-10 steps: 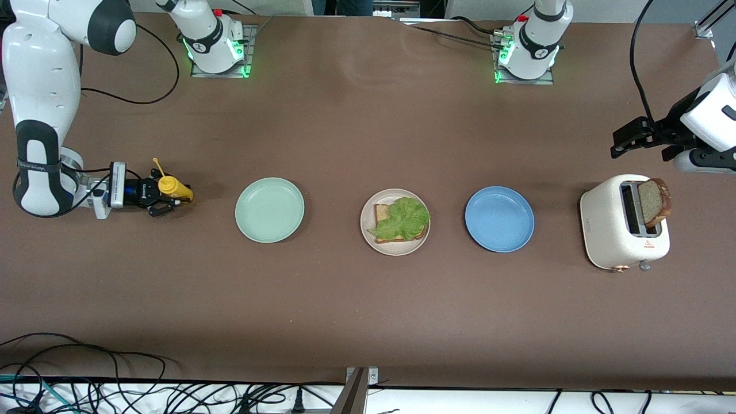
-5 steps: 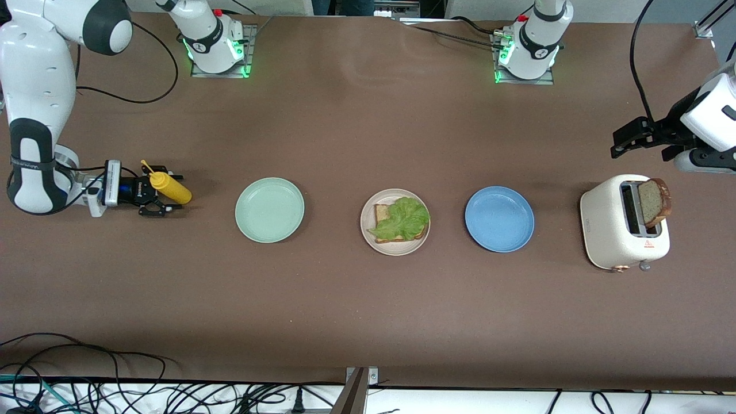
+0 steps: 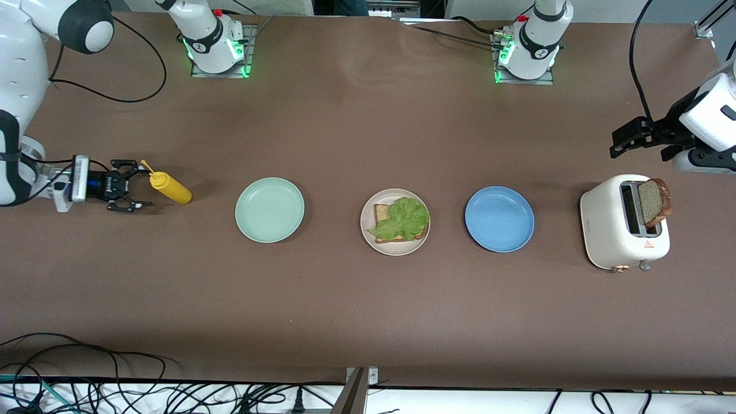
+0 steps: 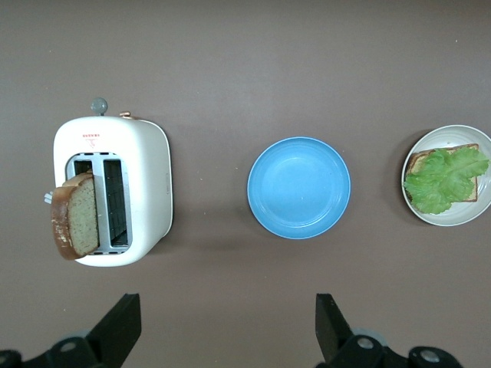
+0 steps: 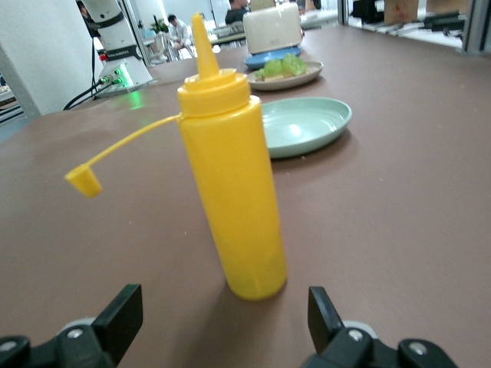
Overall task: Make sandwich on beige plate with both arms
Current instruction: 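Withdraw the right gripper from the mustard bottle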
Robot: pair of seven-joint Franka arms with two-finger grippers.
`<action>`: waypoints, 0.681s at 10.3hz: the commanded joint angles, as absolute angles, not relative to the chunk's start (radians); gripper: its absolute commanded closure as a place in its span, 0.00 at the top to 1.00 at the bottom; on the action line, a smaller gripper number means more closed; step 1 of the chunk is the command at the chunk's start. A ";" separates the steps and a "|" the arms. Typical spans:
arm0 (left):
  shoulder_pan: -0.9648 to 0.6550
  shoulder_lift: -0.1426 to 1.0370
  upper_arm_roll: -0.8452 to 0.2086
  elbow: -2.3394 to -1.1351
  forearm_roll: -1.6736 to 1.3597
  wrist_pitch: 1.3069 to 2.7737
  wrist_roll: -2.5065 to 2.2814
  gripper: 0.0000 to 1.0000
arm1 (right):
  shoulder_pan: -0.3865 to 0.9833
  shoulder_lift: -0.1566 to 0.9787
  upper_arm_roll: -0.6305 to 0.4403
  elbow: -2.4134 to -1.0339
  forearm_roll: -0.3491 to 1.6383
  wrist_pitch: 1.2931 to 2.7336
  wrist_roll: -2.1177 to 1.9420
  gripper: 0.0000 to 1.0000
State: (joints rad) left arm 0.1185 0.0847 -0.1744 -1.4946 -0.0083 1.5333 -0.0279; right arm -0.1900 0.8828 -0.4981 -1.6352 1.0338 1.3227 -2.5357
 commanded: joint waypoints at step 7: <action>0.121 0.080 -0.175 -1.494 -0.028 1.531 -0.015 1.00 | -0.184 0.865 -0.529 -1.105 0.925 1.068 -1.779 0.96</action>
State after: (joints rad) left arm 0.1190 0.0847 -0.1741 -1.4946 -0.0083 1.5333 -0.0279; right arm -0.1905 0.8558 -0.5287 -1.1736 0.9506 1.1121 -1.8762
